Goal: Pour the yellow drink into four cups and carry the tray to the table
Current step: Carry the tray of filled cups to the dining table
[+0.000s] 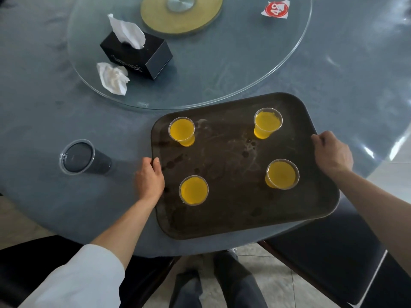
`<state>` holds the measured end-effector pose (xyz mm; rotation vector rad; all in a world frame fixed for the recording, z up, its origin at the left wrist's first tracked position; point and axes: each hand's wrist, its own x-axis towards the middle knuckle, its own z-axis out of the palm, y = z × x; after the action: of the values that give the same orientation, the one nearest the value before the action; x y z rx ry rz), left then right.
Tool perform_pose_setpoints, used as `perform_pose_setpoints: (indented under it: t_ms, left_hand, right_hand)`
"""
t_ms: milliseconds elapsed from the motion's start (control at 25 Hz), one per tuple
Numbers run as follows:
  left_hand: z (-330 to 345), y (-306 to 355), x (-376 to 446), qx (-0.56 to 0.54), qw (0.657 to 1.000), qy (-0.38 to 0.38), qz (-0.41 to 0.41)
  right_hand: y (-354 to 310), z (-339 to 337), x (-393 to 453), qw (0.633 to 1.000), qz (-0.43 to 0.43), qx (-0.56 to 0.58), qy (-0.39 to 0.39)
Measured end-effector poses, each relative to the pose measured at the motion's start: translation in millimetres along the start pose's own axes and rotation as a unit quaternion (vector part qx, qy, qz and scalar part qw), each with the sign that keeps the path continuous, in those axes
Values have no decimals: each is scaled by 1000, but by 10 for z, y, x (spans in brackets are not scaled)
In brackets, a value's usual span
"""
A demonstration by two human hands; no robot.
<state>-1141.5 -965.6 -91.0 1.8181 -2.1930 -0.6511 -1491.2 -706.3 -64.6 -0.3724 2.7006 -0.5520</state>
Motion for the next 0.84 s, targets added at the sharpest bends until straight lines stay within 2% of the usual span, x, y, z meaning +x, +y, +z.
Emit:
perform_pose_setpoints:
  t_ms: [480,680,840]
  left_hand:
    - [-77,52,23,80,996,-27,3]
    - [-195,64,25,131,989,-63,31]
    - [-359,140,-56,150,985,-85,22]
  right_hand:
    - [-106,-18,39,998,-2,-63,26]
    - [-133,-95,-83,998,20,-48,29]
    - [-132,-222,-279,999,2,-33,20]
